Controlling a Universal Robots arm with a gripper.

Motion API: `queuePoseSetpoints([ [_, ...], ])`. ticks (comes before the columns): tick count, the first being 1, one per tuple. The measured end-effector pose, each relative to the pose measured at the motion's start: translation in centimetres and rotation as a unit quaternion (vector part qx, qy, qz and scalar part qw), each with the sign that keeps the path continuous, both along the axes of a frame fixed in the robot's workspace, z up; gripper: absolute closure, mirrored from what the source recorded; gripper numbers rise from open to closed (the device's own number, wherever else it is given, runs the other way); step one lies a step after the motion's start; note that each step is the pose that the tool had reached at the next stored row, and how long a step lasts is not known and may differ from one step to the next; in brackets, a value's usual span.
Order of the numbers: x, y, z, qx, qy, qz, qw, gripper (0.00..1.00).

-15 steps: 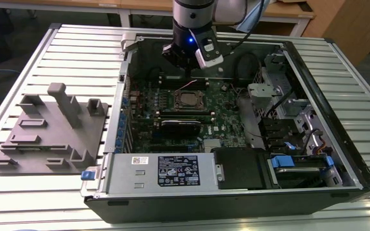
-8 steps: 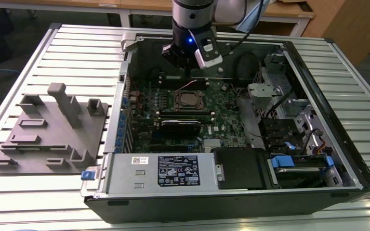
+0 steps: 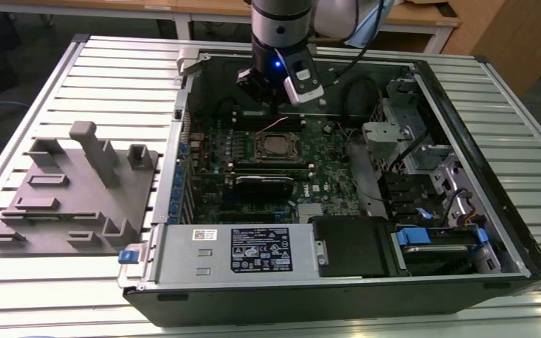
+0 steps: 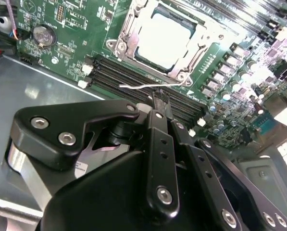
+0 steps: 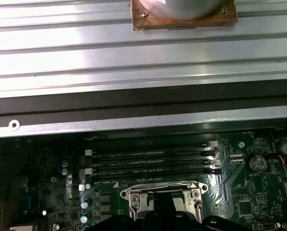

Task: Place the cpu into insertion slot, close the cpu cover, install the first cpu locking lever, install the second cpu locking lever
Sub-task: 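Install the first cpu locking lever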

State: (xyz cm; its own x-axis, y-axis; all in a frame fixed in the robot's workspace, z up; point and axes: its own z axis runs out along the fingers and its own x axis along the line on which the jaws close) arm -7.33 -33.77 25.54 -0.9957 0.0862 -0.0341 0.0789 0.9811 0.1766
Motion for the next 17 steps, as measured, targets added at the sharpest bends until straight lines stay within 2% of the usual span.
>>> queuePoseSetpoints([
  [5,0.00,0.48,-0.18,0.0001,-0.0001,0.000,1.00000,0.90],
  [11,0.00,0.52,-1.16,0.0001,-0.0001,0.000,1.00000,0.90],
  [14,0.00,0.60,-1.23,0.0000,0.0000,0.000,1.00000,0.90],
  [17,0.00,0.92,-1.33,0.0001,-0.0001,0.000,1.00000,0.90],
])
